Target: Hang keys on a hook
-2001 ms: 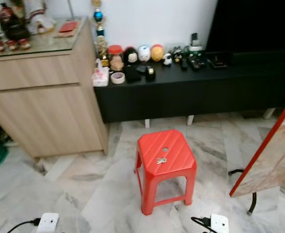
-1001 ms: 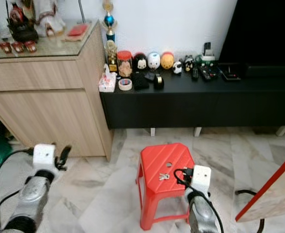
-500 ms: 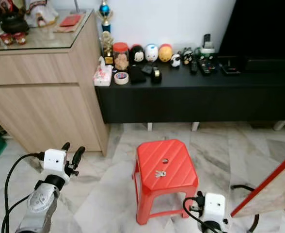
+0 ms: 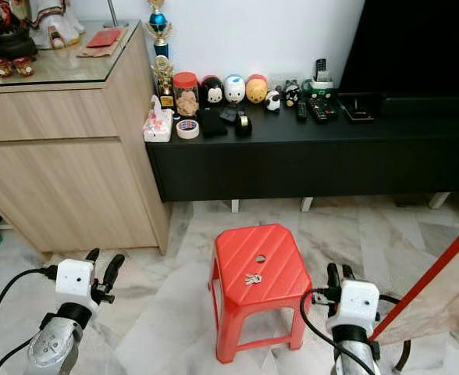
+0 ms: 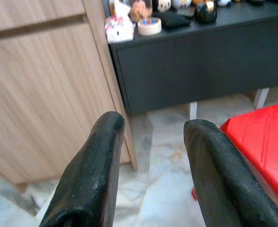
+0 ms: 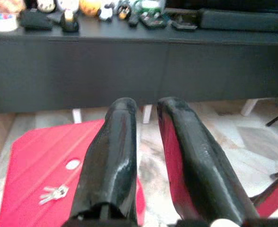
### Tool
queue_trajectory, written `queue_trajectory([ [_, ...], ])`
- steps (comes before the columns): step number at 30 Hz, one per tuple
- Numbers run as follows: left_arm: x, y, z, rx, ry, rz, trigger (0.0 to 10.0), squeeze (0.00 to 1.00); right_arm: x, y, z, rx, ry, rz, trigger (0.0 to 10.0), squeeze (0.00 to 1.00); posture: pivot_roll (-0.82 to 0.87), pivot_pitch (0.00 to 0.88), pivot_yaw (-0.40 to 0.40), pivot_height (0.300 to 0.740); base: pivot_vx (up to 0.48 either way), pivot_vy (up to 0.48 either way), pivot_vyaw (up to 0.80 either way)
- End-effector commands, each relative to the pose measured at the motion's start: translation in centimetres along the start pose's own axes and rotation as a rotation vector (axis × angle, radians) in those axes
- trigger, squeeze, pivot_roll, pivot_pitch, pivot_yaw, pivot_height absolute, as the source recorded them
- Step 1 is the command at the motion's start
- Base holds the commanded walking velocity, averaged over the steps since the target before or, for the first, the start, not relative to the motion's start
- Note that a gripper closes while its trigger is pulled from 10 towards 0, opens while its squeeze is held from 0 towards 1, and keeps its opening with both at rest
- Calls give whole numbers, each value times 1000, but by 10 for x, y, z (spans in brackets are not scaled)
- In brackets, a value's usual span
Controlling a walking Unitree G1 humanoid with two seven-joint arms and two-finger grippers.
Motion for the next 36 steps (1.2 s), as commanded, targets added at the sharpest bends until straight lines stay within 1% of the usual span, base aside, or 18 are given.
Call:
queue_trajectory([
  [1, -2, 1, 1, -2, 7, 6, 10000, 0, 0, 1, 2, -8, 13, 9, 10000, 0, 65, 0, -42, 740, 0, 0, 0],
  [4, -3, 2, 5, -2, 9, 14, 10000, 0, 3, 1, 4, -14, 32, 3, 10000, 0, 73, 0, -46, 740, 0, 0, 0],
  [8, 1, 3, 8, -1, 3, 11, 10000, 0, 5, -2, 0, 4, 76, -32, 10000, 0, 74, 0, -46, 735, 0, 0, 0],
  [17, 4, 3, 12, 1, 10, -1, 10000, 0, 4, 0, 2, -8, 96, -26, 10000, 0, 64, 0, -39, 690, 0, 0, 0],
  [18, 5, 3, 13, -1, 9, -1, 10000, 0, 4, 1, 2, -9, 96, -22, 10000, 0, 65, 0, -38, 680, 0, 0, 0],
  [23, 5, 4, 13, -3, 13, -3, 10000, 0, 6, 3, 4, -9, 80, -8, 10000, 0, 68, 0, -39, 676, 0, 0, 0],
  [32, 3, 5, 12, 4, 32, 2, 10000, 0, 8, 5, 4, -4, 102, -2, 10000, 0, 72, 0, -39, 676, 0, 0, 0],
  [34, 3, 6, 11, 3, 35, 3, 10000, 0, 9, 6, 3, 7, 109, -10, 10000, 0, 72, 0, -39, 666, 0, 0, 0],
  [36, 3, 6, 11, 1, 34, 4, 10000, 0, 10, 7, 3, -3, 112, -8, 10000, 0, 71, 0, -39, 651, 0, 0, 0],
])
Point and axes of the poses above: a point about 5 cm out from each wrist's last joint towards the gripper, its own x axis pointing out of the wrist towards the gripper, its own z axis along the axis of the wrist's last joint, y = z × x, the point moved 1 cm from there along x, pointing out of the wrist towards the gripper, and after that the axes turned 1 degree about x, right-handed, at the moved point
